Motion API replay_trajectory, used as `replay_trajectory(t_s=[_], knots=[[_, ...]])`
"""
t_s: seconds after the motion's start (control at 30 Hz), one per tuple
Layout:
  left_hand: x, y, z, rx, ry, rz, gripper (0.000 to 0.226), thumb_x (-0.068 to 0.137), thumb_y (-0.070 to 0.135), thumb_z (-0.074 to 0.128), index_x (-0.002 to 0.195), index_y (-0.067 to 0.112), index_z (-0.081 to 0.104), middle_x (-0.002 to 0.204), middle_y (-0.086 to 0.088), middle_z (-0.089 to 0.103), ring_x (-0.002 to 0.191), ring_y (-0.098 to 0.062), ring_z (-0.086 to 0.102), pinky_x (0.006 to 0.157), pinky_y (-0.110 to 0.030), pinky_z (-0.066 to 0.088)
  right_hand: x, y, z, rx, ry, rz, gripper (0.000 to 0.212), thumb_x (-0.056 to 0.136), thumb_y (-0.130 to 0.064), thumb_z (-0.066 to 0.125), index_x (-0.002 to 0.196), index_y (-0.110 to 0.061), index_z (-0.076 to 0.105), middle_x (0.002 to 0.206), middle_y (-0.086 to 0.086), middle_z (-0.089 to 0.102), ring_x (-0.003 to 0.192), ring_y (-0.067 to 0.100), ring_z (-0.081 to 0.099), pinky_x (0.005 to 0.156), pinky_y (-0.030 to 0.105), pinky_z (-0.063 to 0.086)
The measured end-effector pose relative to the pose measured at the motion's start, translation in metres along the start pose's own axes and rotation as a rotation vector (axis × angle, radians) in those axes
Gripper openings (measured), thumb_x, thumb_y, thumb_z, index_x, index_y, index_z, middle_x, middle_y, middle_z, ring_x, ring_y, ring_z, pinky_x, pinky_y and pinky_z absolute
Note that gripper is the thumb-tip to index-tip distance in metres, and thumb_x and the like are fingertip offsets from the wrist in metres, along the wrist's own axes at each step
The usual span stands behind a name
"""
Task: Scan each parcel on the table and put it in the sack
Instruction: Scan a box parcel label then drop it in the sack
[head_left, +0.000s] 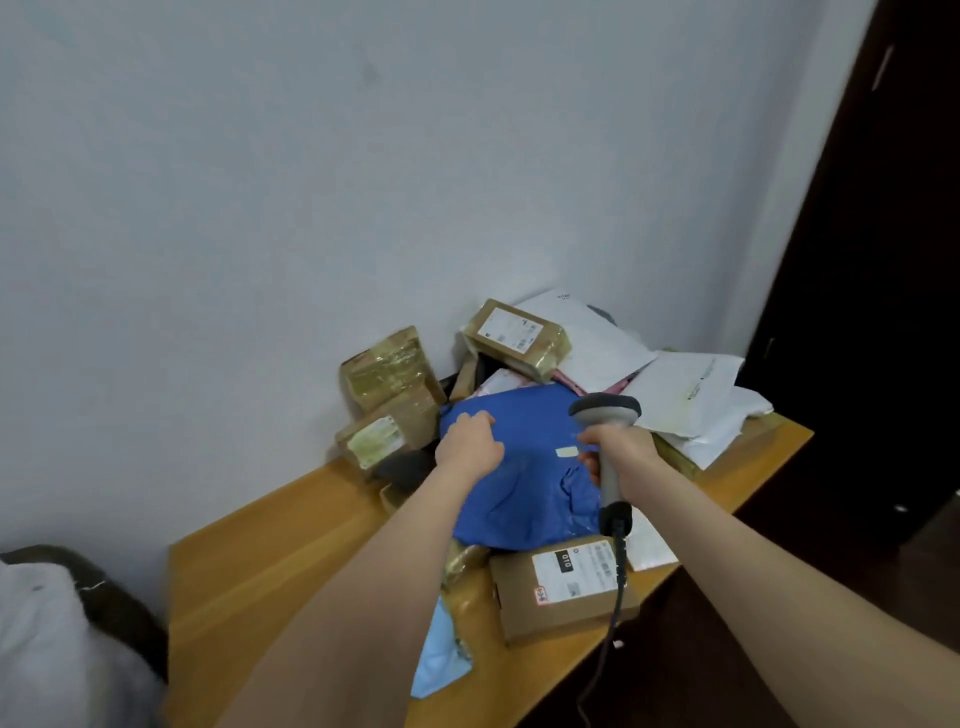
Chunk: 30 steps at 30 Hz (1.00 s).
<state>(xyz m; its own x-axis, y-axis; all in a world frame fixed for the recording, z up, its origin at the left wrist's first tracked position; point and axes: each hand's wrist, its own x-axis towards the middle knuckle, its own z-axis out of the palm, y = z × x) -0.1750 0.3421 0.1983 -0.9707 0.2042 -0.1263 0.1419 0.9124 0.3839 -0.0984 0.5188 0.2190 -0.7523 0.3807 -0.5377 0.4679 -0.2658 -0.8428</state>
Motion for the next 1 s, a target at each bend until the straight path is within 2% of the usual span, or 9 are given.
replay_trajectory(t_s=[0.17,0.3,0.4,0.5,0.57,0.63,0.7,0.87,1.0], knots=[[0.08,0.024,0.016,-0.111,-0.009,0.006,0.047,0.093,0.02,0.05,0.139,0.013,0.043,0.139,-0.008,0.046,0.11,-0.025,0.057,0.083,-0.034,0.048,0.071,-0.046,0.0,-0.004,0.065,-0.059,0.007,0.084,-0.001,0.064,0.081,0.002,0.059,0.053,0.013,0.058,0.038,0.017,0.047,0.041,0.023,0.041],[0.159,0.032,0.028,-0.356,-0.023,-0.1,0.042,0.093,0.024,0.054,0.133,0.011,0.048,0.126,-0.008,0.056,0.106,-0.024,0.057,0.078,-0.029,0.046,0.138,-0.086,0.019,-0.014,0.073,-0.073,0.009,0.082,0.001,0.064,0.076,0.001,0.056,0.059,0.015,0.059,0.046,0.021,0.051,0.051,0.028,0.045],[0.205,0.035,0.034,-0.605,-0.031,-0.253,0.005,0.092,0.023,0.055,0.094,0.019,0.055,0.092,-0.003,0.056,0.088,-0.023,0.054,0.081,-0.034,0.049,0.182,-0.112,0.037,-0.025,0.068,-0.089,0.01,0.083,0.002,0.063,0.08,-0.003,0.056,0.074,0.012,0.06,0.058,0.019,0.056,0.047,0.025,0.046],[0.237,0.037,0.042,-0.803,-0.049,-0.39,0.024,0.093,0.023,0.056,0.076,0.022,0.039,0.075,0.005,0.041,0.081,-0.019,0.046,0.081,-0.032,0.047,0.22,-0.129,0.053,-0.009,0.038,-0.114,0.016,0.083,0.004,0.064,0.083,-0.006,0.052,0.08,0.008,0.053,0.067,0.017,0.052,0.033,0.017,0.042],[0.252,0.037,0.05,-0.939,-0.086,-0.456,0.016,0.093,0.026,0.057,0.084,0.018,0.046,0.089,0.0,0.052,0.095,-0.021,0.053,0.081,-0.032,0.048,0.24,-0.134,0.061,-0.071,0.011,-0.132,0.015,0.083,0.001,0.067,0.084,-0.005,0.053,0.076,0.007,0.052,0.062,0.017,0.052,0.032,0.016,0.04],[0.262,0.038,0.055,-1.059,-0.126,-0.495,0.027,0.093,0.029,0.057,0.114,0.012,0.053,0.116,-0.007,0.058,0.112,-0.022,0.054,0.085,-0.032,0.049,0.257,-0.135,0.067,-0.143,-0.02,-0.136,0.015,0.082,-0.004,0.07,0.091,-0.002,0.058,0.075,0.009,0.056,0.066,0.023,0.058,0.051,0.028,0.054],[0.269,0.041,0.059,-1.152,-0.164,-0.516,0.039,0.094,0.032,0.056,0.128,0.014,0.049,0.12,-0.004,0.059,0.11,-0.018,0.056,0.086,-0.032,0.05,0.271,-0.132,0.069,-0.158,-0.062,-0.122,0.013,0.081,-0.004,0.07,0.09,-0.001,0.061,0.079,0.013,0.061,0.073,0.028,0.062,0.072,0.043,0.058],[0.265,0.047,0.061,-1.321,-0.134,-0.595,0.033,0.093,0.043,0.055,0.121,0.027,0.047,0.12,0.0,0.059,0.107,-0.019,0.056,0.09,-0.038,0.048,0.281,-0.13,0.06,-0.099,-0.089,-0.149,0.01,0.08,-0.001,0.072,0.084,-0.003,0.063,0.072,0.009,0.062,0.051,0.014,0.06,0.042,0.019,0.046],[0.247,0.047,0.05,-1.423,-0.085,-0.586,0.033,0.093,0.038,0.058,0.121,0.032,0.042,0.115,-0.006,0.06,0.106,-0.026,0.059,0.089,-0.046,0.049,0.269,-0.13,0.051,-0.103,-0.083,-0.162,0.016,0.079,-0.009,0.075,0.091,-0.004,0.066,0.077,0.008,0.063,0.065,0.018,0.059,0.056,0.028,0.048]])
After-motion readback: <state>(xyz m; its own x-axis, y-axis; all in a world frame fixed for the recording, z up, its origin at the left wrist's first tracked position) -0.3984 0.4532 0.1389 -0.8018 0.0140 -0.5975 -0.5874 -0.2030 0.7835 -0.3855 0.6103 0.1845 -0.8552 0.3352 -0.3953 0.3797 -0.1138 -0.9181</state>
